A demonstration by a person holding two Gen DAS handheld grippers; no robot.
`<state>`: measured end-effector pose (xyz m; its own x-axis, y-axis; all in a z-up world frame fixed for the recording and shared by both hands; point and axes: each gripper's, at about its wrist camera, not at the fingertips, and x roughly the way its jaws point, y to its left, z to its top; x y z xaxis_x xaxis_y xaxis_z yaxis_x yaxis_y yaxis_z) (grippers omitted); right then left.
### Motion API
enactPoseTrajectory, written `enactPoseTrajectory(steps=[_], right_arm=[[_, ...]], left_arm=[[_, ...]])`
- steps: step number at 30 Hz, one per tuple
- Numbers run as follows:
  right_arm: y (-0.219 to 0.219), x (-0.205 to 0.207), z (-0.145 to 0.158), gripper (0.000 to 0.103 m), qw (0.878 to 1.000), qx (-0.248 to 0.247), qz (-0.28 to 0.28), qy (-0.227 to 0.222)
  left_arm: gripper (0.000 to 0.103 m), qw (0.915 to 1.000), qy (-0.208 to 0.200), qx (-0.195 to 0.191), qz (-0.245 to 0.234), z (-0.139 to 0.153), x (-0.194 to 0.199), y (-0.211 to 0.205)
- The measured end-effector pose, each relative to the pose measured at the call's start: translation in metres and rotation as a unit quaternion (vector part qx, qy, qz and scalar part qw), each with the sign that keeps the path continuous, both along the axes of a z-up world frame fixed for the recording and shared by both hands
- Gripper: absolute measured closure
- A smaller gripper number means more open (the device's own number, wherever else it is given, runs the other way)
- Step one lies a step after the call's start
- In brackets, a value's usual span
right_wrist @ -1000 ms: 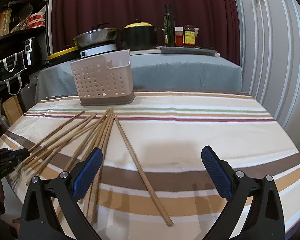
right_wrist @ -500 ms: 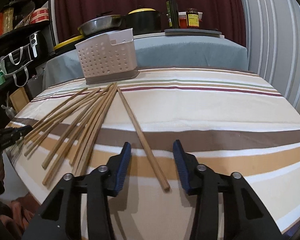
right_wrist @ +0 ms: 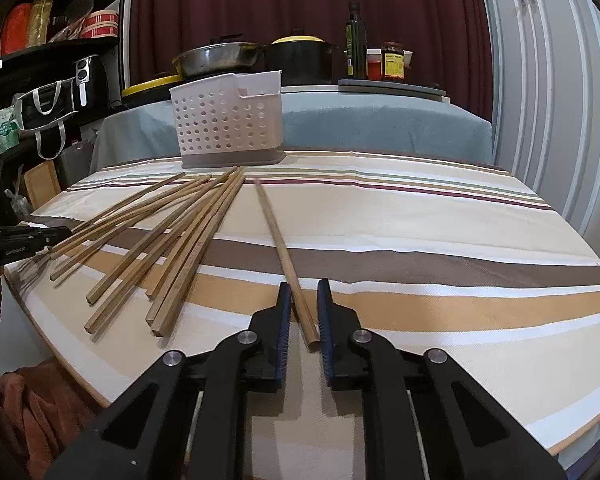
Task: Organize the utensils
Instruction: 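Lower the left tool onto a wooden chopstick and close it while the right tool grasps another, then lift both held chopsticks upright and carry them over the white holder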
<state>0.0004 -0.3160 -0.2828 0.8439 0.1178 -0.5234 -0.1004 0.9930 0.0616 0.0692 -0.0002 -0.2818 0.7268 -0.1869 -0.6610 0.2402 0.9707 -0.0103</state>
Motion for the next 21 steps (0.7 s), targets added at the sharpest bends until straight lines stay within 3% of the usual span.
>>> enactPoseTrajectory(steps=[3, 21], right_arm=[[0.003, -0.001, 0.000, 0.096, 1.000, 0.002, 0.003, -0.001], [0.011, -0.010, 0.027, 0.096, 1.000, -0.004, 0.003, -0.030]], left_arm=[[0.094, 1.0000, 0.000, -0.001, 0.000, 0.000, 0.000, 0.001], [0.096, 0.9996, -0.024, -0.012, 0.009, 0.014, -0.009, 0.006]])
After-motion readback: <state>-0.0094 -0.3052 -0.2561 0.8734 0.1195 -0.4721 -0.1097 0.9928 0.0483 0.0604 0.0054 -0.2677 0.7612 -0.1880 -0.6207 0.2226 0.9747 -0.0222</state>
